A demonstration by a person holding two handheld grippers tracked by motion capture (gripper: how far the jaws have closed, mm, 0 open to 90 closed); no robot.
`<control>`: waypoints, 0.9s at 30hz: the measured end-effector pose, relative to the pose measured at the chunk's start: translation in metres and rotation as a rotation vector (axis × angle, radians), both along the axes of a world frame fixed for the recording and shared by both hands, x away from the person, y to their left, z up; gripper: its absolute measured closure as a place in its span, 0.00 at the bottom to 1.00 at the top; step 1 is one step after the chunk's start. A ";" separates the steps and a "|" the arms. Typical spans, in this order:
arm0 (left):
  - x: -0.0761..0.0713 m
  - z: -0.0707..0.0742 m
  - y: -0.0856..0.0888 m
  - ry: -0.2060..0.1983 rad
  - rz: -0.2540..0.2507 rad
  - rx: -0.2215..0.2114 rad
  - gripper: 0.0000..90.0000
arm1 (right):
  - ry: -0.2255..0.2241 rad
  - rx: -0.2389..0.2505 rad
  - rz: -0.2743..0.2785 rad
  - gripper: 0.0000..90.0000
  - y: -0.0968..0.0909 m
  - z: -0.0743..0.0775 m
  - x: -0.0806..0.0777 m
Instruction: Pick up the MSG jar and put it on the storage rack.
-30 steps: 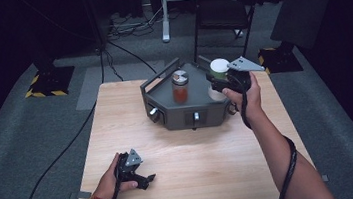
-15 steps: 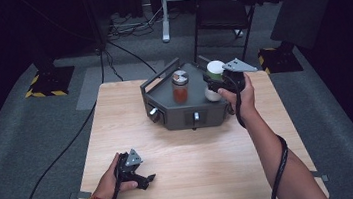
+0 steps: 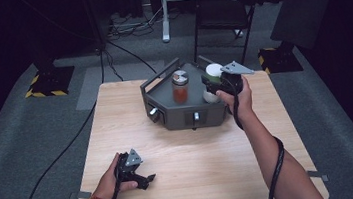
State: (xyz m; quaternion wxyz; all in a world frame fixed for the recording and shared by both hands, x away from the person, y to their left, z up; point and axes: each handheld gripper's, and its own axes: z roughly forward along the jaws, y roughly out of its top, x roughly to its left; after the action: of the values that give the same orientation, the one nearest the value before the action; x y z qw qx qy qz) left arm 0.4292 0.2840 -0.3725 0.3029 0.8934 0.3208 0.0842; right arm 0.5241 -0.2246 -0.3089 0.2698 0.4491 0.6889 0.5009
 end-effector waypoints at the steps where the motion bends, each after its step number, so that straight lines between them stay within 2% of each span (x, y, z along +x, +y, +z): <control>1: 0.000 0.000 0.000 0.000 0.000 0.001 0.00 | -0.003 0.005 -0.004 0.37 0.000 -0.002 0.000; 4: 0.000 0.000 0.000 0.001 -0.001 0.000 0.00 | -0.003 0.011 0.002 0.37 -0.002 -0.003 0.000; 9: 0.000 0.000 0.000 0.001 -0.001 0.000 0.00 | -0.016 -0.014 0.016 0.36 -0.002 -0.003 0.000; 13: 0.000 0.000 0.000 0.000 -0.001 0.000 0.00 | -0.017 -0.044 -0.002 0.36 0.000 -0.004 0.000; 15: 0.000 0.000 0.000 0.000 -0.002 0.000 0.00 | -0.014 -0.033 0.010 0.36 -0.004 -0.005 0.001; 17: 0.000 0.000 0.000 0.000 -0.001 0.000 0.00 | -0.017 -0.046 0.014 0.35 -0.003 -0.005 0.001; 19: 0.000 0.000 0.000 0.000 -0.001 0.000 0.00 | -0.018 -0.068 0.021 0.30 -0.002 -0.004 0.002; 25: 0.000 0.000 0.000 0.001 -0.002 0.000 0.00 | -0.018 -0.093 0.041 0.22 -0.002 -0.002 0.001; 27: 0.000 0.000 0.000 0.001 -0.002 0.001 0.00 | -0.019 -0.112 0.049 0.15 -0.001 -0.001 -0.001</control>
State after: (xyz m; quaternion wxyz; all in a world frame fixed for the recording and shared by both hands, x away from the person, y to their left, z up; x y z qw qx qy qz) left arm 0.4296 0.2841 -0.3725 0.3025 0.8940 0.3198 0.0837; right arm 0.5234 -0.2253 -0.3100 0.2888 0.4116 0.7240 0.4722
